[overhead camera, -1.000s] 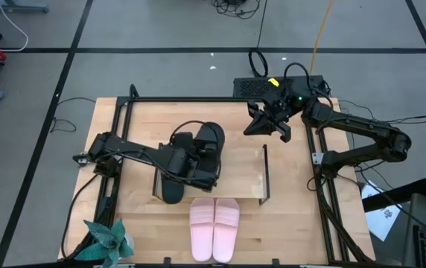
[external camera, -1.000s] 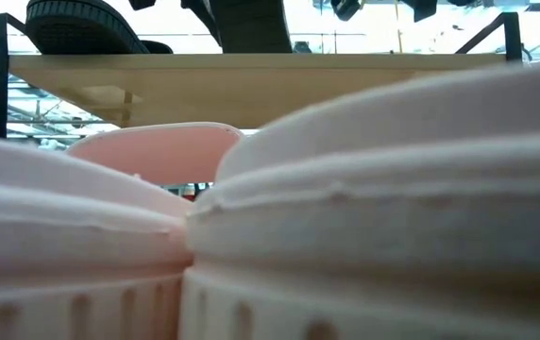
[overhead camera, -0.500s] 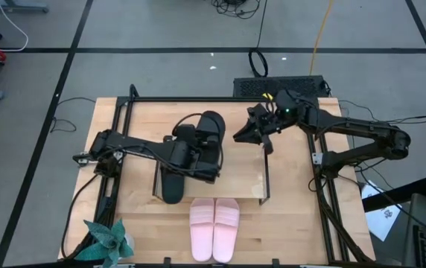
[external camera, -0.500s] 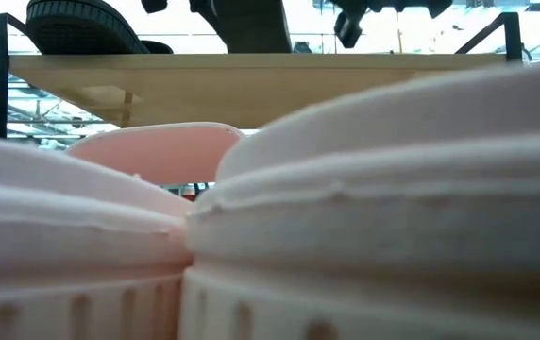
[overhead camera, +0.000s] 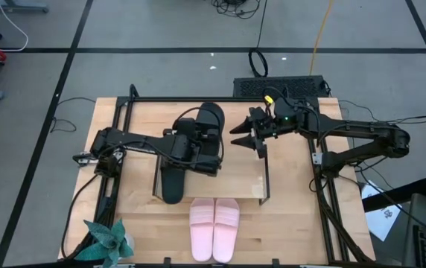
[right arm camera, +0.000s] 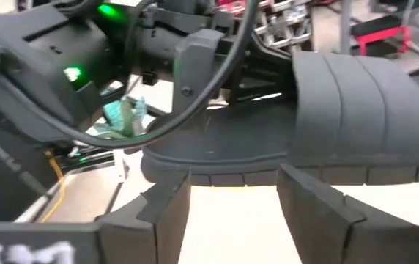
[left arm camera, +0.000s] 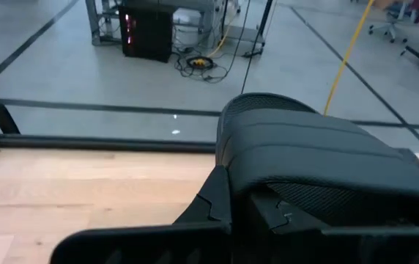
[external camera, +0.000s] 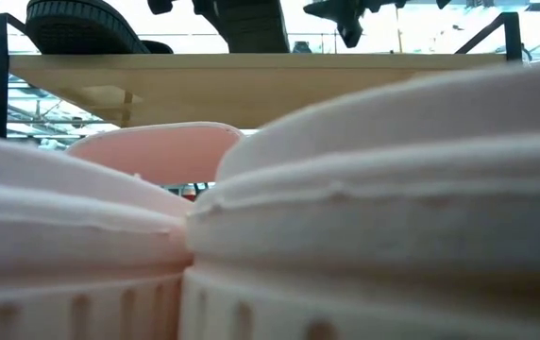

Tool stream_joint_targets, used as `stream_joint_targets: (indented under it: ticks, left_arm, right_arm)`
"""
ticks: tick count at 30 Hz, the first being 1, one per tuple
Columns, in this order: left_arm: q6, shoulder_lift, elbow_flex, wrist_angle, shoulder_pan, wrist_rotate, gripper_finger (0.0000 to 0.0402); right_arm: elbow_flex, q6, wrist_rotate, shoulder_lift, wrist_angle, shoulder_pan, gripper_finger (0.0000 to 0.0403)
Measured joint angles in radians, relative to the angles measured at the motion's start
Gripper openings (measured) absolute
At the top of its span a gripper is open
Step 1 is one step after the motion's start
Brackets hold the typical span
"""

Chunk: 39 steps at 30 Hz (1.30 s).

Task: Pick and place slides into the shelf
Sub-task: Put the black slide on the shelf

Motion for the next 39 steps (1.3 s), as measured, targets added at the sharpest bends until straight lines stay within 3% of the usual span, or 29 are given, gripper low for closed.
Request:
stream_joint_targets:
  ticks: [8,12,18,26,30,39]
  left_arm:
    - [0.005,0.0,0.0,0.003,0.0,-0.032,0.0]
    - [0.01,0.0,0.0,0.004,0.004,-0.097,0.0]
    - [0.08,0.0,0.0,0.011,0.064,-0.132,0.0]
    - [0.17,0.0,0.058,0.06,0.134,-0.169,0.0]
    - [0.298,-0.002,0.123,0.142,0.147,-0.213,0.0]
    - [0.787,0.0,0.17,0.51,0.174,-0.262,0.0]
  right_arm:
    - [0.0,-0.054,0.159,0.0,0.024,0.0,0.0231]
    - [0.0,-0.096,0.22,0.0,0.08,0.0,0.0246]
    - [0.0,-0.147,0.306,0.0,0.112,0.0,0.0261]
    - [0.0,-0.286,0.519,0.0,0.114,-0.001,0.0263]
    - [0.0,-0.349,0.601,0.0,0.131,-0.005,0.0263]
    - [0.0,-0.389,0.602,-0.015,0.217,-0.016,0.0263]
